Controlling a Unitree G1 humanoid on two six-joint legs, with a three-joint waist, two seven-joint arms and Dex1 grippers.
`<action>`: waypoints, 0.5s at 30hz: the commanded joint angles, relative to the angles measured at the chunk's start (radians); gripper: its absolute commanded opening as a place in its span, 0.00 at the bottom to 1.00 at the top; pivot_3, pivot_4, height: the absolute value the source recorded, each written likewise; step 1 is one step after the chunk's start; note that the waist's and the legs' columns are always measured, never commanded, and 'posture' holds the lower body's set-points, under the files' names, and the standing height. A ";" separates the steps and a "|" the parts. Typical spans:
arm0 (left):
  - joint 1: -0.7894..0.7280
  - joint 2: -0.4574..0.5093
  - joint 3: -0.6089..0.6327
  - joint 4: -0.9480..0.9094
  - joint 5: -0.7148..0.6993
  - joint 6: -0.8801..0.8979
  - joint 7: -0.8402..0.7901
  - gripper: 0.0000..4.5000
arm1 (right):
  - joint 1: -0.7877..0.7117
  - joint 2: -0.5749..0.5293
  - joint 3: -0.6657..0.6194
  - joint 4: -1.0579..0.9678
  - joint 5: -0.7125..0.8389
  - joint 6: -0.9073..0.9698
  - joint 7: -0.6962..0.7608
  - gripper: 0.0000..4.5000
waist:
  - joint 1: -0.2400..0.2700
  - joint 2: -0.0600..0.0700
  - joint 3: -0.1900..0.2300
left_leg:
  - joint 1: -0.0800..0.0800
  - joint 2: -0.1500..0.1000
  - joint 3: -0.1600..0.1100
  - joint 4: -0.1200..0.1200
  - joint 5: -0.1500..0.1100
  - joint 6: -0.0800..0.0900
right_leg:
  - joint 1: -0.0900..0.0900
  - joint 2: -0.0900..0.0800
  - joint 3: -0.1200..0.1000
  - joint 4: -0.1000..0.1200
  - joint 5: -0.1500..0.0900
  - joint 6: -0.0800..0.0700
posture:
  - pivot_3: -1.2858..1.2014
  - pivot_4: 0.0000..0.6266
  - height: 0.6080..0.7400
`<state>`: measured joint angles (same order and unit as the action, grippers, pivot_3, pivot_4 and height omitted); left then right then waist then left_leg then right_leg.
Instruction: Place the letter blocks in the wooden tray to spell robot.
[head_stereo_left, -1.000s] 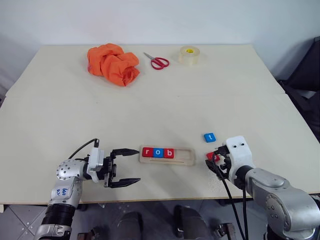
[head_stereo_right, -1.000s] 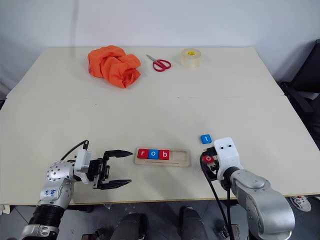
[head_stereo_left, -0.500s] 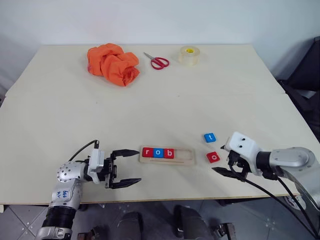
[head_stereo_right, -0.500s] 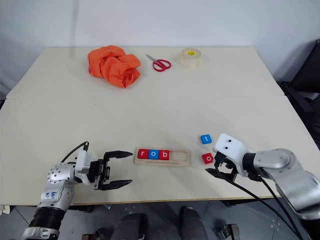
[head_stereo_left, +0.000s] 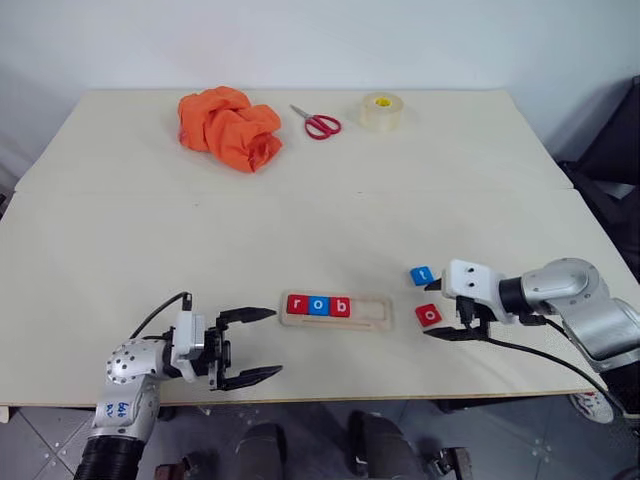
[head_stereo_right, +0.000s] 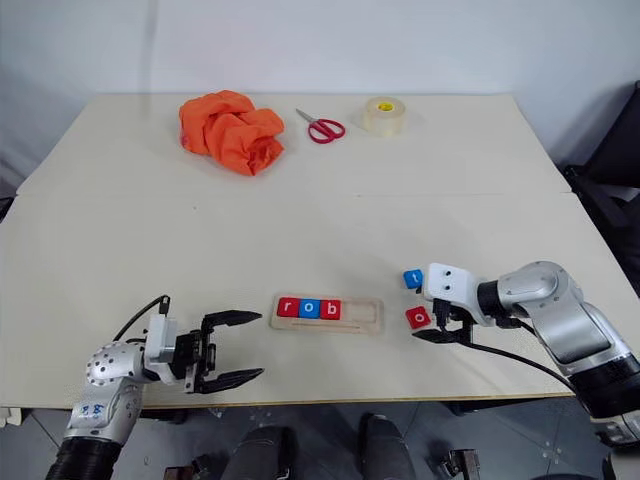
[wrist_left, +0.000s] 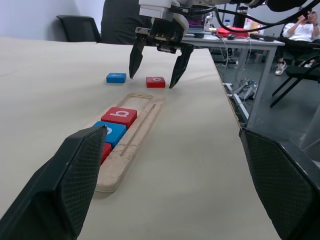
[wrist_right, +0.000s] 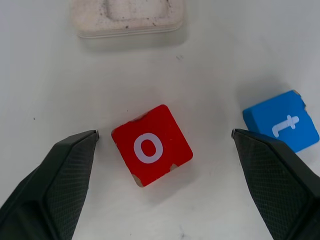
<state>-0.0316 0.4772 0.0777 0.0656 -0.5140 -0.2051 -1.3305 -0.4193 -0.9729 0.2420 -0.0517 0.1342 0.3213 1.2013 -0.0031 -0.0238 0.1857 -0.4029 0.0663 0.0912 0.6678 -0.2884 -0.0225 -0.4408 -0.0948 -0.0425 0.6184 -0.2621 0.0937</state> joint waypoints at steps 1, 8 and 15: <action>0.018 0.008 0.017 -0.049 -0.018 -0.005 0.013 1.00 | 0.002 0.009 0.007 0.017 -0.030 -0.025 0.010 0.79 | 0.000 0.000 0.000 | 0.000 0.000 0.000 0.000 0.000 0.000 | 0.000 0.000 0.000 0.000 0.000 0.000 | 0.52 0.24 1.00; 0.029 0.014 0.014 -0.063 -0.021 -0.003 0.020 1.00 | 0.056 0.021 -0.039 -0.082 0.020 0.081 -0.018 0.32 | 0.000 0.000 0.000 | 0.003 0.000 0.000 0.000 0.000 0.000 | 0.003 0.000 0.000 0.000 0.000 0.000 | 0.52 0.24 1.00; 0.001 0.013 0.005 -0.038 -0.021 -0.002 0.007 1.00 | 0.214 0.056 -0.189 -0.379 0.133 0.405 -0.187 0.32 | 0.003 0.000 0.000 | 0.003 0.000 -0.001 -0.001 0.000 0.000 | 0.003 0.000 0.000 0.000 0.000 -0.001 | 0.52 0.24 1.00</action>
<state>-0.0268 0.4852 0.0780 0.0415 -0.5167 -0.2034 -1.3138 -0.2228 -0.9233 0.1173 -0.3353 0.2297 0.6363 1.0671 0.0001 -0.0238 0.1857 -0.4000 0.0665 0.0907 0.6673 -0.2886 -0.0230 -0.4380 -0.0951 -0.0428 0.6183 -0.2622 0.0923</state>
